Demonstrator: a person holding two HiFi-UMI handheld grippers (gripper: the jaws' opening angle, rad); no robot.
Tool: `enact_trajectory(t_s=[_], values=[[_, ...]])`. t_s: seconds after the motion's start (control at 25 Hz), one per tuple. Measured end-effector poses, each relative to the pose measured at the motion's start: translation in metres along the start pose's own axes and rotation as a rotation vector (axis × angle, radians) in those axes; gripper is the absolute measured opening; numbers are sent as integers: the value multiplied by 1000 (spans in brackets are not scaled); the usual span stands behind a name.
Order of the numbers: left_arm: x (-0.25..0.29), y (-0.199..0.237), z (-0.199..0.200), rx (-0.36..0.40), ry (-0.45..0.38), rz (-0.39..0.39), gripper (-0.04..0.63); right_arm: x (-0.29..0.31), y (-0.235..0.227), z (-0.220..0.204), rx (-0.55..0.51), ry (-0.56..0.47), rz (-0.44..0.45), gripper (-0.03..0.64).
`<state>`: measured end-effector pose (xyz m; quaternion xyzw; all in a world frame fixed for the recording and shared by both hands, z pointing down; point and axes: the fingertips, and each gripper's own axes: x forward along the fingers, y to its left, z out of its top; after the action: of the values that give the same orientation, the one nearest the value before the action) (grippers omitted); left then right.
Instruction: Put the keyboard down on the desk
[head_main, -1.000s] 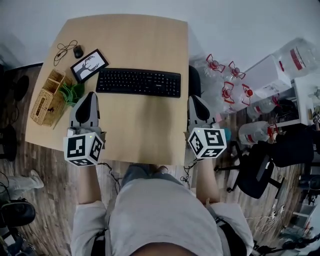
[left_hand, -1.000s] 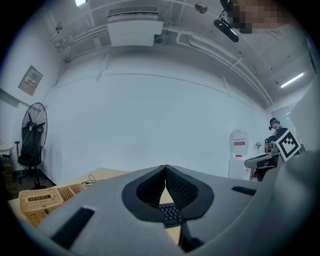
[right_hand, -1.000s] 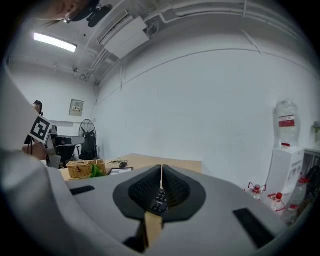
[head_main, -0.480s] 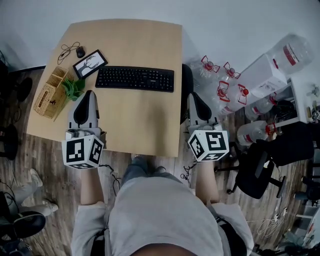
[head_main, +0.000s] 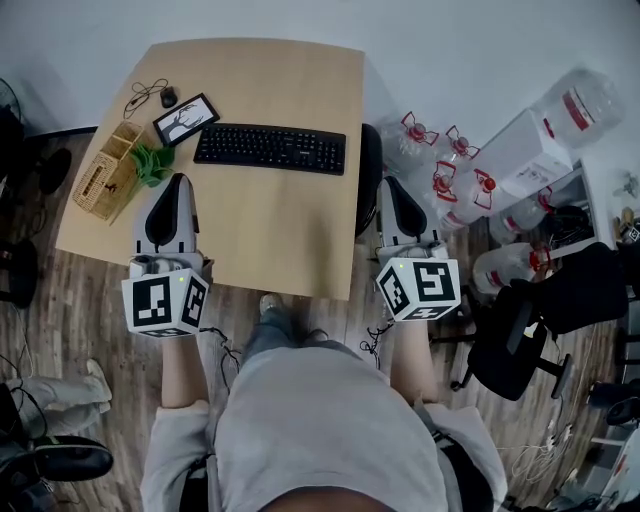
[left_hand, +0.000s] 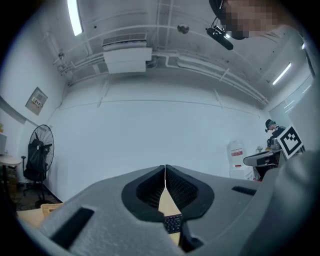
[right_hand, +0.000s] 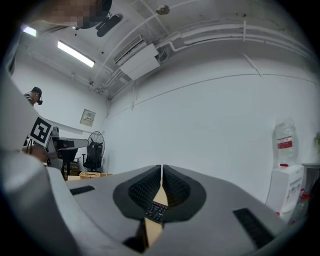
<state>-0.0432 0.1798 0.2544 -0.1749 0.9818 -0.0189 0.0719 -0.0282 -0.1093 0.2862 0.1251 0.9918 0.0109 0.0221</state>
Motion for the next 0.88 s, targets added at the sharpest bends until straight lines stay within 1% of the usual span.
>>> enact_trajectory(t_s=[0.2, 0.6, 0.88], values=[[-11, -10, 9, 7, -20, 7, 11, -12, -2, 8, -9, -21, 6, 15], [-26, -21, 14, 17, -22, 26, 11, -28, -4, 19, -1, -56, 17, 15], [-33, -30, 16, 18, -25, 28, 11, -37, -4, 22, -6, -61, 28, 15]])
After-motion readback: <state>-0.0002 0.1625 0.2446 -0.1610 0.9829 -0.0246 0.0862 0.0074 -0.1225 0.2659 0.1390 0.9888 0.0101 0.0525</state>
